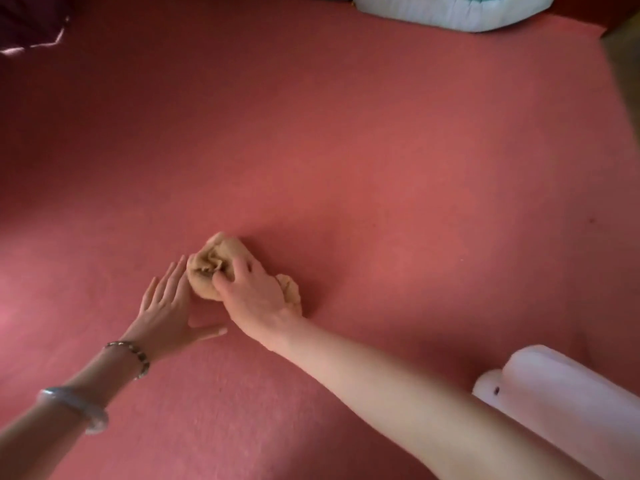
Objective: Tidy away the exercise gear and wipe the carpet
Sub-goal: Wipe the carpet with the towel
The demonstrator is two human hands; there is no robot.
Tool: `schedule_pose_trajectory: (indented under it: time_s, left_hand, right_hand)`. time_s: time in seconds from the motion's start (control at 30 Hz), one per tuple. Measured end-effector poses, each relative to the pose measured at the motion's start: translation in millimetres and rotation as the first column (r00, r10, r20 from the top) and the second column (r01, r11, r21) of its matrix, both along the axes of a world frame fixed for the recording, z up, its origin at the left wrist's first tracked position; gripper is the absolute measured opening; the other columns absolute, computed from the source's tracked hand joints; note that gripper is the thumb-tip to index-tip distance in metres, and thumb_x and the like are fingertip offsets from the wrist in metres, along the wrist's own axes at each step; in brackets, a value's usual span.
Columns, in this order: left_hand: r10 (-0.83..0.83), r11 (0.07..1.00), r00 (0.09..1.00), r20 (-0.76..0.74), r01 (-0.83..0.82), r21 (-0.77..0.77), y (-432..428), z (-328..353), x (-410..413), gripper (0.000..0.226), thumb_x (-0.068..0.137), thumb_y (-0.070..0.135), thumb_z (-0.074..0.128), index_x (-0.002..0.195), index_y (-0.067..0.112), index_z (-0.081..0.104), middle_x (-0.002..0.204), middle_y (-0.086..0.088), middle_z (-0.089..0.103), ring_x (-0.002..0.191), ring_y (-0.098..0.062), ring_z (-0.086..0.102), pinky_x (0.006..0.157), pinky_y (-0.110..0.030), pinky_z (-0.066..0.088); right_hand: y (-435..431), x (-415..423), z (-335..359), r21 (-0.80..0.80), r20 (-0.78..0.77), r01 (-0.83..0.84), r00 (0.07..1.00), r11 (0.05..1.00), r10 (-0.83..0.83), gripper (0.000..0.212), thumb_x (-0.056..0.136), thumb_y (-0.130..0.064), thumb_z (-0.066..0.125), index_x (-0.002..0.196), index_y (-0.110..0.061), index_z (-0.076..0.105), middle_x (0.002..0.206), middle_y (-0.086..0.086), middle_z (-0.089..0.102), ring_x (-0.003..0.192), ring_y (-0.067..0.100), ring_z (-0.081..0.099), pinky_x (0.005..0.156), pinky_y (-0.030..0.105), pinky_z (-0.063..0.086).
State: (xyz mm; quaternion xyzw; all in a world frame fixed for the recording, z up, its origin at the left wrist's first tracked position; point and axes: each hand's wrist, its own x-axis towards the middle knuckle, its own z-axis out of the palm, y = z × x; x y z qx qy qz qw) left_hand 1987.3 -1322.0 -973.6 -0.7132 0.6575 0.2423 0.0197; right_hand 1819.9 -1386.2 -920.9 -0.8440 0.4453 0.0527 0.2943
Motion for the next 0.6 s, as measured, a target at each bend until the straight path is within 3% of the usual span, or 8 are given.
schedule_pose_trajectory:
  time_s: [0.07,0.17,0.27,0.43,0.6]
  left_hand:
    - [0.031,1.000,1.000,-0.004,-0.031,0.002,21,-3,14,0.133,0.050,0.092,0.039,0.149,0.014,-0.002,0.157,-0.004,-0.003,0.140,-0.011,-0.009,0.117,-0.041,0.002]
    - [0.027,1.000,1.000,-0.003,-0.027,0.008,41,-7,24,0.129,0.048,0.089,0.037,0.150,0.016,0.007,0.157,-0.006,0.007,0.142,-0.016,-0.001,0.117,-0.043,0.004]
    - [0.009,1.000,1.000,-0.021,-0.009,-0.003,45,-10,20,0.127,0.049,0.090,0.037,0.149,0.015,0.014,0.157,-0.007,0.014,0.144,-0.022,0.005,0.116,-0.047,0.006]
    - [-0.014,0.997,0.999,-0.047,0.010,-0.076,34,-10,0,0.128,0.051,0.097,0.023,0.149,0.016,0.015,0.156,-0.010,0.014,0.144,-0.023,0.006,0.116,-0.045,0.001]
    - [-0.031,0.999,0.998,-0.046,0.030,-0.030,34,-13,-20,0.127,0.055,0.081,0.058,0.150,0.020,0.000,0.158,-0.006,-0.004,0.142,-0.017,-0.013,0.117,-0.046,-0.004]
  right_hand:
    - [13,3,-2,-0.039,-0.006,-0.120,0.993,0.992,0.120,0.032,0.098,-0.025,0.038,0.126,-0.013,0.044,0.128,0.016,0.040,0.113,0.038,0.044,0.079,0.044,0.039]
    - [-3,-38,-13,-0.078,-0.049,0.052,0.997,0.996,-0.056,0.034,0.094,-0.040,0.041,0.124,-0.025,0.042,0.113,0.008,0.042,0.103,0.032,0.051,0.077,0.047,0.039]
    - [-26,-112,-16,-0.192,-0.189,0.134,0.967,0.972,-0.170,0.041,0.094,-0.027,0.044,0.134,-0.031,0.035,0.111,0.008,0.037,0.103,0.028,0.049,0.080,0.050,0.046]
    - [-42,-228,-19,-0.375,-0.327,0.431,0.767,0.821,-0.552,0.043,0.095,-0.030,0.043,0.136,-0.040,0.035,0.113,0.009,0.036,0.112,0.029,0.046,0.084,0.056,0.045]
    - [-32,-232,-16,-0.439,-0.304,0.611,0.590,0.660,-0.748,0.031,0.095,-0.033,0.042,0.126,-0.035,0.042,0.116,0.010,0.036,0.108,0.030,0.045,0.079,0.049,0.041]
